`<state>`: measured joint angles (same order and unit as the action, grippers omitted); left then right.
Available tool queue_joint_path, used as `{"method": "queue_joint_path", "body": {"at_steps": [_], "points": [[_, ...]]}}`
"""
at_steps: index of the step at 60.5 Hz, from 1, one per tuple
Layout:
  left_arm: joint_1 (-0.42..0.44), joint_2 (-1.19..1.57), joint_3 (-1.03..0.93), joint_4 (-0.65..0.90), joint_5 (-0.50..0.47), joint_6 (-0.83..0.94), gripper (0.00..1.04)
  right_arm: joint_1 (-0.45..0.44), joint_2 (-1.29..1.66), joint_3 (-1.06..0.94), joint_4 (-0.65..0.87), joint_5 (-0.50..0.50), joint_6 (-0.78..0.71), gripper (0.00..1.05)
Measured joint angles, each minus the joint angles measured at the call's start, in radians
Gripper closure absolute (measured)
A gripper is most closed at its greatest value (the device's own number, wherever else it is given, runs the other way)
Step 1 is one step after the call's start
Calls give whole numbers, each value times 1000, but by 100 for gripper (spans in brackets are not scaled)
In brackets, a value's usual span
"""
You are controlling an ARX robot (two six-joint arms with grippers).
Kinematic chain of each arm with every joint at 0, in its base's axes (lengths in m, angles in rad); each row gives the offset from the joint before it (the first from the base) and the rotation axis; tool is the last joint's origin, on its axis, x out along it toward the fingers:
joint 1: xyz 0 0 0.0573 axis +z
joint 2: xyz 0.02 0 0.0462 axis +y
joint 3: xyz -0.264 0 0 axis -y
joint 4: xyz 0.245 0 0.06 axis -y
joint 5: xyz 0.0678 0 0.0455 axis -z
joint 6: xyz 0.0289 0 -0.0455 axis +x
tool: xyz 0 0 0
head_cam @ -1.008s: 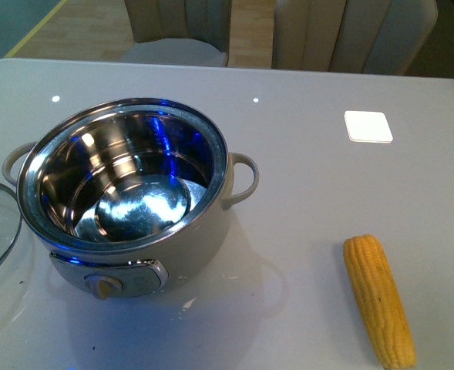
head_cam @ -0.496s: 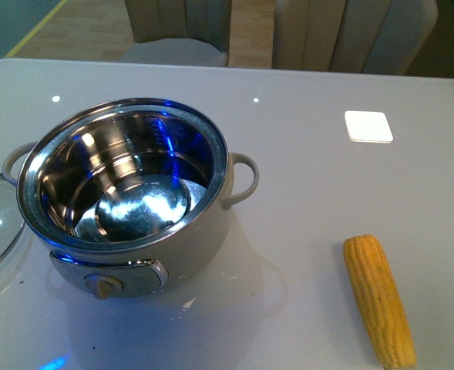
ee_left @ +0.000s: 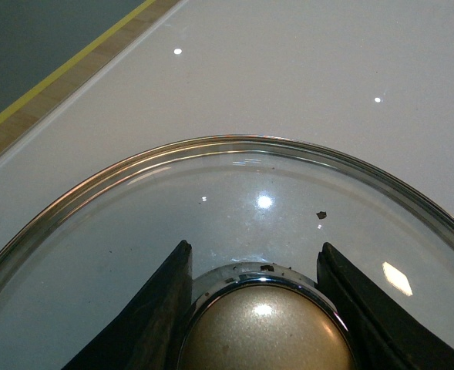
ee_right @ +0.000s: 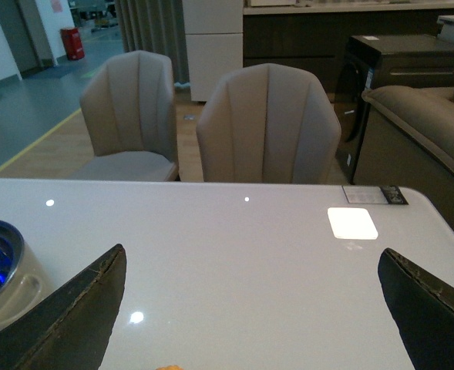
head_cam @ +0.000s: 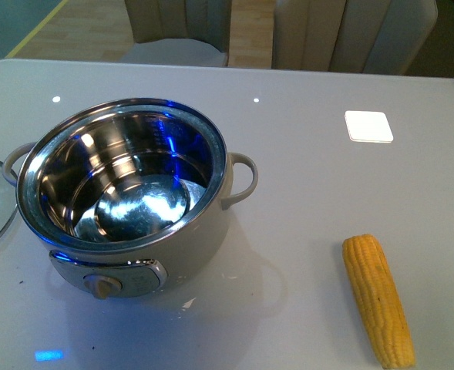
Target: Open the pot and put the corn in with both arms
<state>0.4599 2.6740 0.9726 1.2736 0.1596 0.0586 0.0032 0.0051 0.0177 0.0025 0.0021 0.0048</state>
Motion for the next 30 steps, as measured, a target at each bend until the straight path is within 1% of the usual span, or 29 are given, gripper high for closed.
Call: {"method": "queue_joint_path", "body": {"at_steps": [9,12,13,16,20,24,26,30], "points": [[0,0,0,-1,2,0,63,0,0,0,0,0,0,9],[0,0,0,-2,2,-7,60,0,0,0,0,0,0,9],[0,0,0,-3,5,-13,56,0,0,0,0,0,0,9],[0,0,-1,-3,8,-19,49,0,0,0,0,0,0,9],[0,-2,-4,-3,17,-23,35,0,0,0,0,0,0,9],[-1,-5,-8,-3,17,-23,26,0,0,0,0,0,0,9],[-1,-8,-14,-5,17,-25,17,0,0,0,0,0,0,9],[-1,-18,-33,-4,14,-26,5,0,0,0,0,0,0,9]]}}
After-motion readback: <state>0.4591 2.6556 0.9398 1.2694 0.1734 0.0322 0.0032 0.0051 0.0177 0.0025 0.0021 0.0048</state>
